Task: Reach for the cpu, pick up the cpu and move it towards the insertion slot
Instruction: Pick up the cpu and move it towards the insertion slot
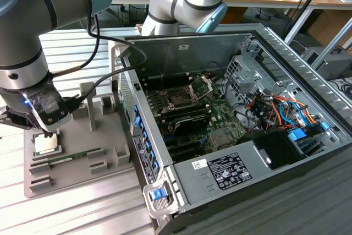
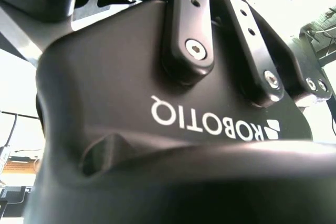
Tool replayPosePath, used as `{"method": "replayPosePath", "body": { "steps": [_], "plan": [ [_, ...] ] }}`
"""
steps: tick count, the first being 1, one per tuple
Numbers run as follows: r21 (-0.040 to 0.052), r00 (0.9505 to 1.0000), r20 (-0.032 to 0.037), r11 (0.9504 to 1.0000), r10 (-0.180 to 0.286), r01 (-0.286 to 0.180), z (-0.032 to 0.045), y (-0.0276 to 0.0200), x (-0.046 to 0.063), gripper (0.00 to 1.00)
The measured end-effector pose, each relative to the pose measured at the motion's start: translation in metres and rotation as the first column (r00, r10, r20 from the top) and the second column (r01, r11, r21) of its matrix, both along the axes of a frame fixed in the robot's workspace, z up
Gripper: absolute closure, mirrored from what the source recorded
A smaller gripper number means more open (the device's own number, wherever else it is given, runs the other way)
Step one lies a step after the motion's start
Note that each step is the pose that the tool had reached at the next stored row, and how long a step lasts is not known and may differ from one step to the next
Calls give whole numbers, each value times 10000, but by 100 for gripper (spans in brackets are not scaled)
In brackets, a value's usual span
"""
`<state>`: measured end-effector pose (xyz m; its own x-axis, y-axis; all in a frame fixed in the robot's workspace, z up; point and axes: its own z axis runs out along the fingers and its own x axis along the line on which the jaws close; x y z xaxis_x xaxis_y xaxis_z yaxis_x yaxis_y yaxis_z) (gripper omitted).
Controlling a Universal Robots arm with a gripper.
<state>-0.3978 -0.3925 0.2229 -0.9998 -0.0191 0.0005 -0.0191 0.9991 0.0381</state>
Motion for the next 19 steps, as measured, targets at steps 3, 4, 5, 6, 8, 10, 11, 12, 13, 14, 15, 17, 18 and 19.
{"method": "replayPosePath", "body": {
  "steps": [3, 4, 5, 6, 8, 10, 11, 12, 13, 14, 15, 17, 18, 19],
  "plan": [
    [1, 10000, 2, 10000, 0, 0, -14, -3, -6, 89],
    [1, 10000, 1, 10000, 0, 0, -18, -5, -9, 89],
    [1, 10000, 1, 10000, -2, 2, -23, -7, -13, 89],
    [0, 10000, 0, 10000, -1, 1, -28, -12, -17, 89],
    [0, 10000, 0, 10000, 0, 0, -34, -17, -22, 89],
    [0, 10000, 1, 10000, 0, 0, -40, -22, -26, 89],
    [0, 10000, 2, 10000, 1, -1, -43, -24, -27, 89],
    [0, 10000, 2, 10000, 1, -1, -46, -25, -28, 89],
    [1, 10000, 1, 10000, 1, -1, -50, -26, -29, 89],
    [1, 10000, 0, 10000, 1, -1, -52, -28, -31, 89],
    [1, 10000, 1, 10000, 2, -2, -56, -29, -31, 89],
    [0, 10000, 1, 10000, 1, -1, -64, -32, -35, 89],
    [0, 10000, 0, 10000, 1, -1, -67, -34, -37, 89],
    [1, 10000, 1, 10000, 2, -2, -74, -36, -39, 89]
  ]
}}
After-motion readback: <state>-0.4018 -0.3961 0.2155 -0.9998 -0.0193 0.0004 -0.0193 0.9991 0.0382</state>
